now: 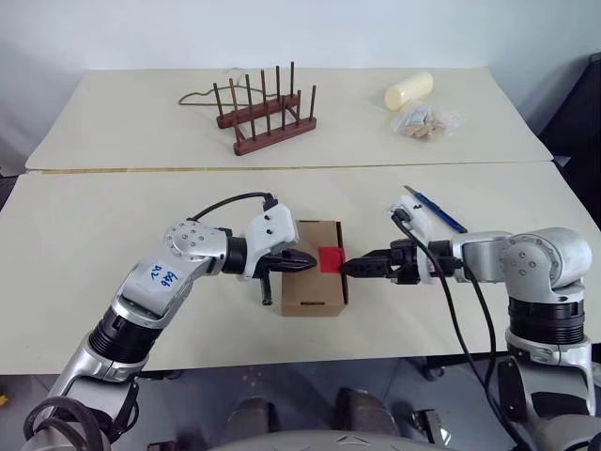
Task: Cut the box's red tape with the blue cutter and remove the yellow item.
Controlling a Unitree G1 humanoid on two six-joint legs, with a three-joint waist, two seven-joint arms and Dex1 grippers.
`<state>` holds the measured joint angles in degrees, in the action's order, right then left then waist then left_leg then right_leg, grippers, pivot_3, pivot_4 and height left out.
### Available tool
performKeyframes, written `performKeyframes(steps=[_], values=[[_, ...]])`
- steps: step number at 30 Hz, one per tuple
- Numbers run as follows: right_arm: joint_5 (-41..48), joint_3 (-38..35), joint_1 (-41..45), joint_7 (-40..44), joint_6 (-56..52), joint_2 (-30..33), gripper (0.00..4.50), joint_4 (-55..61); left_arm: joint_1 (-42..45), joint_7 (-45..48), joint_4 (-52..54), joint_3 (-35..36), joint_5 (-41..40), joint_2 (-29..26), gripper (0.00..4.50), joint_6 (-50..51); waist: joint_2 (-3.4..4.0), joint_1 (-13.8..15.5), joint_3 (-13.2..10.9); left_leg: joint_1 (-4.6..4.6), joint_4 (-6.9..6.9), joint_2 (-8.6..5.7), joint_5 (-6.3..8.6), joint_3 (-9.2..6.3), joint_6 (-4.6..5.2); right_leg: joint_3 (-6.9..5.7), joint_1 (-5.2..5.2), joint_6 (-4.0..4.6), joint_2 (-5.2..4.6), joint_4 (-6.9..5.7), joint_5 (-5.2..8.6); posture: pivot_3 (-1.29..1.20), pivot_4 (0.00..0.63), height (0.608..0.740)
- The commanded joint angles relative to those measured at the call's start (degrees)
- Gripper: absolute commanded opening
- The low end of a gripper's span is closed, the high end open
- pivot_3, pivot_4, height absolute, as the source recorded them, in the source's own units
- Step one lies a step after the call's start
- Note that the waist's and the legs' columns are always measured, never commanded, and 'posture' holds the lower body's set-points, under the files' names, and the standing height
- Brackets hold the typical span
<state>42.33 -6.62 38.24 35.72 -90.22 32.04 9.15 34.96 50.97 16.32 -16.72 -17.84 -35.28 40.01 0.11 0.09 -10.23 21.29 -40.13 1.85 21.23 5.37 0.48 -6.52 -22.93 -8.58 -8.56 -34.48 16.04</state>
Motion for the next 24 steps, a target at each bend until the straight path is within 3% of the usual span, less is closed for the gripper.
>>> performKeyframes(steps=[1, 9, 14, 19, 24], values=[[-0.52, 0.80, -0.79, 1.05, 1.60, 2.75, 4.46, -1.51, -1.93, 0.40, 0.57, -1.77, 1.81, -1.29, 0.00, 0.55, 0.00, -0.05, 0.00, -0.01, 0.00, 0.00, 0.00, 0.01, 0.00, 0.01, 0.00, 0.00, 0.00, 0.00, 0.00, 0.00, 0.150, 0.740], [-1.52, 5.17, 0.32, 1.02, 3.97, 3.63, 4.46, -2.38, -1.94, -0.03, 1.46, -2.53, 1.90, -1.32, 0.00, 1.36, -0.08, -0.04, 0.06, -0.10, -0.04, 0.01, 0.00, 0.00, 0.00, 0.02, 0.12, 0.00, 0.00, 0.01, 0.00, 0.00, 0.150, 0.740], [-8.45, 15.98, 1.05, 0.01, 11.08, 9.44, 4.46, 1.57, -2.63, -0.34, 1.96, -2.51, 1.98, -1.47, 0.00, 1.55, -0.13, -0.02, 0.15, -0.13, -0.04, 0.01, 0.00, -0.01, 0.00, 0.03, 0.13, 0.00, -0.01, 0.01, 0.00, 0.00, 0.150, 0.740], [-8.63, 17.75, 3.29, -1.46, 10.17, 8.16, 4.46, 4.15, -3.08, -0.66, 2.25, -2.52, 2.03, -1.50, 0.00, 1.71, -0.34, 0.10, 0.34, -0.20, -0.08, 0.03, 0.00, -0.02, 0.00, 0.03, 0.23, 0.00, -0.01, 0.01, 0.00, 0.00, 0.150, 0.740], [-13.88, 24.22, 2.34, -0.49, 16.11, 12.78, 4.46, 5.91, -3.24, -0.93, 2.36, -2.36, 2.11, -1.52, 0.00, 1.86, -0.38, 0.50, 0.37, -0.19, -0.09, 0.02, 0.00, -0.05, 0.00, 0.02, 0.25, 0.01, -0.01, 0.04, 0.00, 0.00, 0.150, 0.740]])
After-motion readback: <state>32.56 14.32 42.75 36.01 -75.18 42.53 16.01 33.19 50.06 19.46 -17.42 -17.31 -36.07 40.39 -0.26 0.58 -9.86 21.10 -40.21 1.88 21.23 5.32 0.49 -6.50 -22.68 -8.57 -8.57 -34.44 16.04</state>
